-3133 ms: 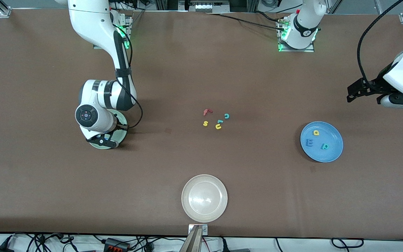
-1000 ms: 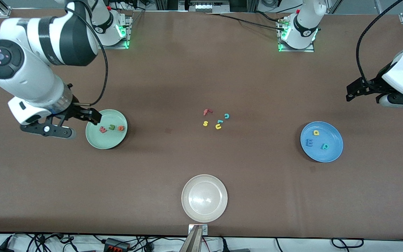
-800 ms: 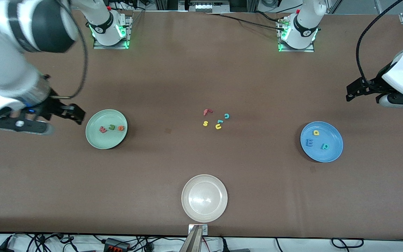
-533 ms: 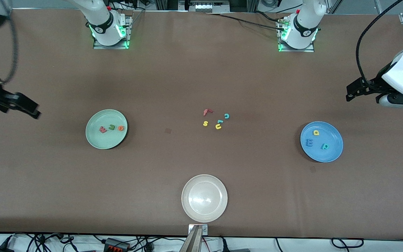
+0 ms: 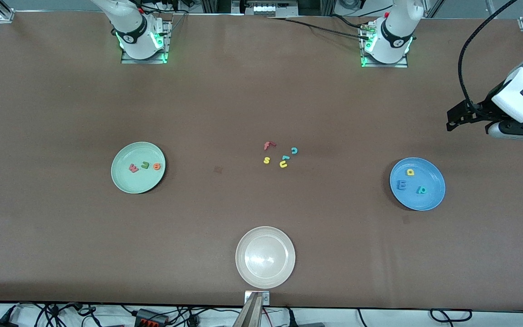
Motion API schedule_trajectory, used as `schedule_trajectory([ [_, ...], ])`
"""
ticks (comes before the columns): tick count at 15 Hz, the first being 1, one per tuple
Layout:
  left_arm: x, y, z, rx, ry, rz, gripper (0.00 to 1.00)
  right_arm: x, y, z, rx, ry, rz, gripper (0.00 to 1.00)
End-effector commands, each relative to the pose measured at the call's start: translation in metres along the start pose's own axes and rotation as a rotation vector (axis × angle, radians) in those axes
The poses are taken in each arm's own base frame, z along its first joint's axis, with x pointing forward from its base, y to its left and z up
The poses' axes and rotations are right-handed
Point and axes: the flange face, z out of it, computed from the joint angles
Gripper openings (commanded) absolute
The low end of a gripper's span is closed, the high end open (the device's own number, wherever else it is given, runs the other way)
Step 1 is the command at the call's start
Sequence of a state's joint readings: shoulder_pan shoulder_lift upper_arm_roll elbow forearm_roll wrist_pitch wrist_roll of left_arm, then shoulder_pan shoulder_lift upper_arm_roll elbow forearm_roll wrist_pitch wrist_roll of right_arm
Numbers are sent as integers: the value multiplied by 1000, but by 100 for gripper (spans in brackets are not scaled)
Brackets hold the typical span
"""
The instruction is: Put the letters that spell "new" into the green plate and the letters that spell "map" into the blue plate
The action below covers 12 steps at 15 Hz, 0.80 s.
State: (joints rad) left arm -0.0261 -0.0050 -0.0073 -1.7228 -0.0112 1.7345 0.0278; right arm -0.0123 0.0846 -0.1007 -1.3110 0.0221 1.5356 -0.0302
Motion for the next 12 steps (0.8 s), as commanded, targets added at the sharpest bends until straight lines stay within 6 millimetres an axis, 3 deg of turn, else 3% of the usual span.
schedule_trajectory([
  [1, 3, 2, -5, 21, -1, 17, 100, -10, 4, 8, -18, -23, -43, 100],
  [7, 2, 1, -5, 20, -5, 19, 100, -36, 4, 28, -9, -12, -32, 100],
  [12, 2, -1, -5, 20, -7, 16, 100, -40, 6, 29, -10, -3, -34, 100],
])
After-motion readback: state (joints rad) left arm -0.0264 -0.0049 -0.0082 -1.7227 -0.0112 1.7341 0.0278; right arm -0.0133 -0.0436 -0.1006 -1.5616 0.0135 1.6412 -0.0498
